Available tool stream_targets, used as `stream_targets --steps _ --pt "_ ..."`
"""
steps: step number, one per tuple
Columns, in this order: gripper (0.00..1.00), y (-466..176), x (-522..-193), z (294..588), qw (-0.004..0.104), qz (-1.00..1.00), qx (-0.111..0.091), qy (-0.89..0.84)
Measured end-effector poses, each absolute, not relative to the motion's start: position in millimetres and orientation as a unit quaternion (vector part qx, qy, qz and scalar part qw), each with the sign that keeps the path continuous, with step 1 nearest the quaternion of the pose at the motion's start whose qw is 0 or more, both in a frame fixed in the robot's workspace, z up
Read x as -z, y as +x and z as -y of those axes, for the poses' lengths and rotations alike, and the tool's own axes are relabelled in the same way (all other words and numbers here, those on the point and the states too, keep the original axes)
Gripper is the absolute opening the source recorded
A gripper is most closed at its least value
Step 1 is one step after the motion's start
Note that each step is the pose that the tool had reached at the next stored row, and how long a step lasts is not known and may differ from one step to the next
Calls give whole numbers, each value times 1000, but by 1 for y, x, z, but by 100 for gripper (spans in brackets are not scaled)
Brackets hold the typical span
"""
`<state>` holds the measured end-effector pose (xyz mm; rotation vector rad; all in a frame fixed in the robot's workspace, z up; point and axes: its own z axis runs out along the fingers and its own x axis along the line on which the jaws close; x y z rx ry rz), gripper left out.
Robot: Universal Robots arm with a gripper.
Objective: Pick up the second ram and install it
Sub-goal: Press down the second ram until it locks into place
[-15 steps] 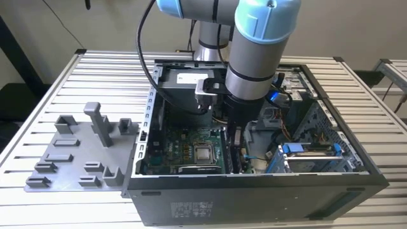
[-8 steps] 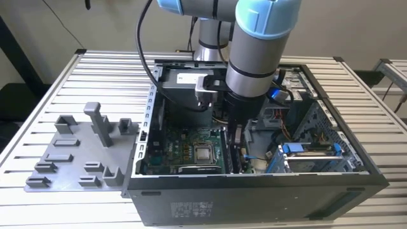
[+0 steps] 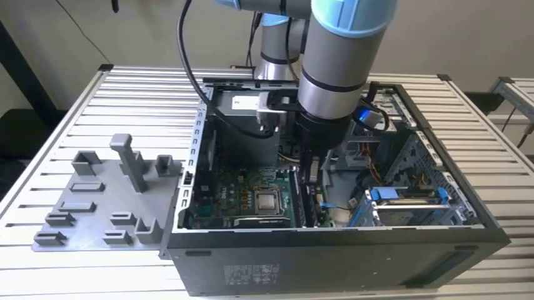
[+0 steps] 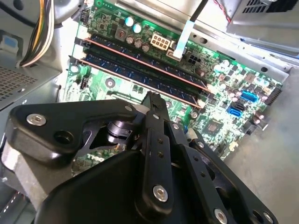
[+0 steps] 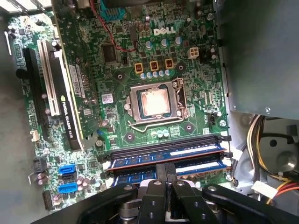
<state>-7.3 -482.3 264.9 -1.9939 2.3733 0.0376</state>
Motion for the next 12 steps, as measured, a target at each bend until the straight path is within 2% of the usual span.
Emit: stream_targets --steps 12 --pt "11 -7 -270 482 21 -765 -12 -643"
